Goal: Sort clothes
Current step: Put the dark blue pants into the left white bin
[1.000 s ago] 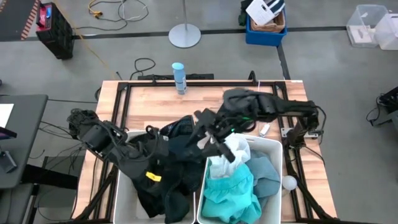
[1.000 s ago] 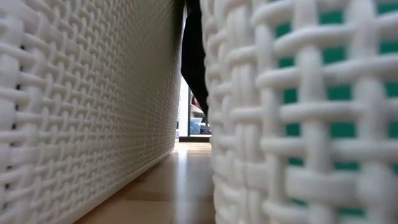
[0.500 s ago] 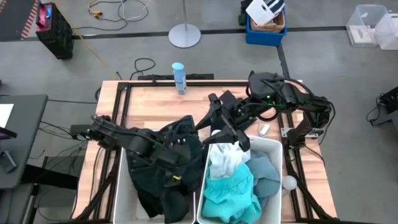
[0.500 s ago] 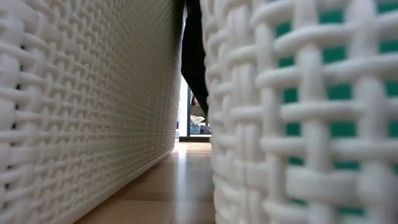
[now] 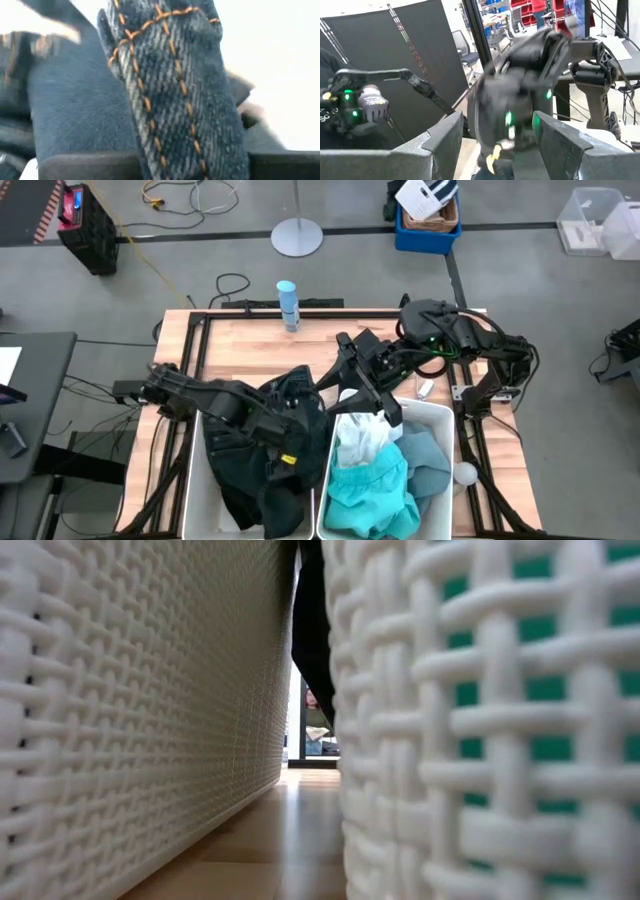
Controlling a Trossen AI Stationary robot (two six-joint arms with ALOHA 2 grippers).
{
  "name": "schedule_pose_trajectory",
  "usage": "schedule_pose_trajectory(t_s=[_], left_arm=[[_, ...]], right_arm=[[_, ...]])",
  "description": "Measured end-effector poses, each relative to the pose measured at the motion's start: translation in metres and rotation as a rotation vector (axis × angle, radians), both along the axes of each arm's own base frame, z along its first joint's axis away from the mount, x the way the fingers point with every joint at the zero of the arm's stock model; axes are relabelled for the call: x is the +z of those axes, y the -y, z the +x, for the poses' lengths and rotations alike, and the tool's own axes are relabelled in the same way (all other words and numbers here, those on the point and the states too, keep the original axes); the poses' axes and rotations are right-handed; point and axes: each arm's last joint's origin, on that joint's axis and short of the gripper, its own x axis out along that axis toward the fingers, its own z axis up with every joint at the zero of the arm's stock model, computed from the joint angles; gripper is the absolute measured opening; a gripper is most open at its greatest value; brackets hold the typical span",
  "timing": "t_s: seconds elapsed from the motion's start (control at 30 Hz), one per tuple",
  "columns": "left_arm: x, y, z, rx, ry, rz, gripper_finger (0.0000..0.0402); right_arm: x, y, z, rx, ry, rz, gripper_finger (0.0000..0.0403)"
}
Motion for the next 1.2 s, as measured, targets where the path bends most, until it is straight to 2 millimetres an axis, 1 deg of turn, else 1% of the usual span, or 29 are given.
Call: schedule_pose_trajectory(t_s=[0.1, 0.2, 0.23, 0.3, 0.37, 0.47, 0.6, 0.7, 0.73, 0.8, 0.93, 1.03, 1.1, 1.2], left_arm=[[0.025, -0.004, -0.008, 0.009, 0.164, -0.027, 0.0014], [0.052, -0.008, -0.024, 0.026, 0.331, -0.05, 0.0022], [0.059, -0.011, -0.032, 0.035, 0.363, -0.05, 0.0031], [0.068, -0.016, -0.049, 0.055, 0.37, -0.052, 0.005], [0.07, -0.02, -0.066, 0.095, 0.328, -0.062, 0.0063], [0.068, -0.021, -0.089, 0.153, 0.227, -0.07, 0.0051], [0.068, -0.01, -0.104, 0.13, 0.214, -0.143, 0.0013], [0.057, -0.005, -0.104, 0.16, 0.166, -0.138, 0.0012], [0.052, -0.002, -0.104, 0.159, 0.146, -0.129, 0.002], [0.041, 0.007, -0.101, 0.158, 0.096, -0.128, 0.0053], [0.013, 0.02, -0.099, 0.134, -0.04, -0.127, 0.0143], [-0.001, 0.025, -0.098, 0.142, -0.115, -0.131, 0.0205], [-0.002, 0.028, -0.096, 0.126, -0.119, -0.17, 0.0232], [0.01, 0.032, -0.092, 0.077, -0.038, -0.253, 0.025]], right_arm=[[0.0, 0.001, 0.0, -0.001, 0.007, -0.007, 0.0258], [0.0, 0.002, 0.0, -0.006, 0.006, -0.014, 0.0258], [0.0, 0.002, 0.0, -0.006, 0.01, -0.017, 0.0258], [0.0, 0.003, 0.001, -0.007, 0.008, -0.02, 0.0258], [0.0, 0.003, 0.001, -0.008, 0.008, -0.02, 0.0258], [0.0, 0.003, 0.001, -0.008, 0.011, -0.025, 0.0258], [-0.001, 0.005, 0.001, -0.012, 0.016, -0.037, 0.0258], [-0.001, 0.008, 0.002, -0.023, 0.015, -0.038, 0.0258], [-0.001, 0.009, 0.002, -0.027, 0.014, -0.038, 0.0258], [-0.001, 0.012, 0.003, -0.034, 0.012, -0.037, 0.0258], [-0.001, 0.013, 0.003, -0.039, 0.013, -0.037, 0.0258], [-0.001, 0.013, 0.003, -0.039, 0.012, -0.038, 0.0258], [-0.001, 0.013, 0.003, -0.039, 0.012, -0.038, 0.0258], [-0.001, 0.014, 0.003, -0.039, 0.011, -0.038, 0.0258]])
